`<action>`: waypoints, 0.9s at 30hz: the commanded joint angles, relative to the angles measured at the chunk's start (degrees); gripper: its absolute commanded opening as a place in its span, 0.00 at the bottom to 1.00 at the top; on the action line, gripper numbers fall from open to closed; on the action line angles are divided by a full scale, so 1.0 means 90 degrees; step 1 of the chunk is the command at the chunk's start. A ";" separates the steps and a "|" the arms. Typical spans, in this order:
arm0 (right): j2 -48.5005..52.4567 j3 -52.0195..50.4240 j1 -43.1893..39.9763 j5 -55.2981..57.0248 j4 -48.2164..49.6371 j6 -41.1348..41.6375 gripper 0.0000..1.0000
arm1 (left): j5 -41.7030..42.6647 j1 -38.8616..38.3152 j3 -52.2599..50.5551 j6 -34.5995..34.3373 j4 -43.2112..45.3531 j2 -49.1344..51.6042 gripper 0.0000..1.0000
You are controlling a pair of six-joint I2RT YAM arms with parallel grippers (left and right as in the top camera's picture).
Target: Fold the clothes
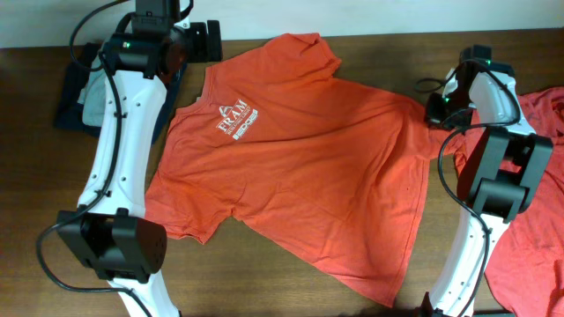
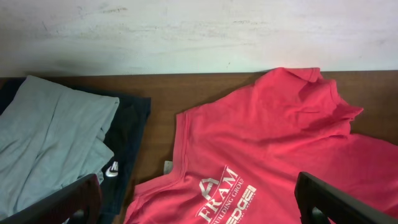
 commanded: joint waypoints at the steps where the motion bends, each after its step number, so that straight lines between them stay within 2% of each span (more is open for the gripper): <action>1: 0.0775 -0.0170 0.0034 0.0806 0.0597 -0.0049 0.04 | -0.0017 0.0005 -0.0017 -0.0015 -0.0005 0.0036 0.99; 11: 0.0763 -0.0155 0.0027 0.0894 0.2203 -0.0121 0.04 | -0.0017 0.0005 -0.0017 -0.0015 -0.0005 0.0036 0.99; 17: 0.0510 0.0780 0.0029 0.0891 0.1836 -0.0121 0.06 | -0.0017 0.0005 -0.0017 -0.0015 -0.0005 0.0036 0.99; 23: 0.0104 0.2764 0.0029 0.0891 0.0058 -0.0119 0.23 | -0.0017 0.0002 -0.0017 -0.0015 -0.0005 0.0036 0.99; 25: 0.0036 0.3514 0.0029 0.0891 -0.0760 -0.0117 0.35 | -0.0017 0.0005 -0.0017 -0.0015 -0.0005 0.0036 0.99; 27: 0.0019 0.4255 0.0024 0.0889 -0.1535 -0.0022 0.51 | -0.0017 0.0005 -0.0017 -0.0012 -0.0005 0.0036 0.99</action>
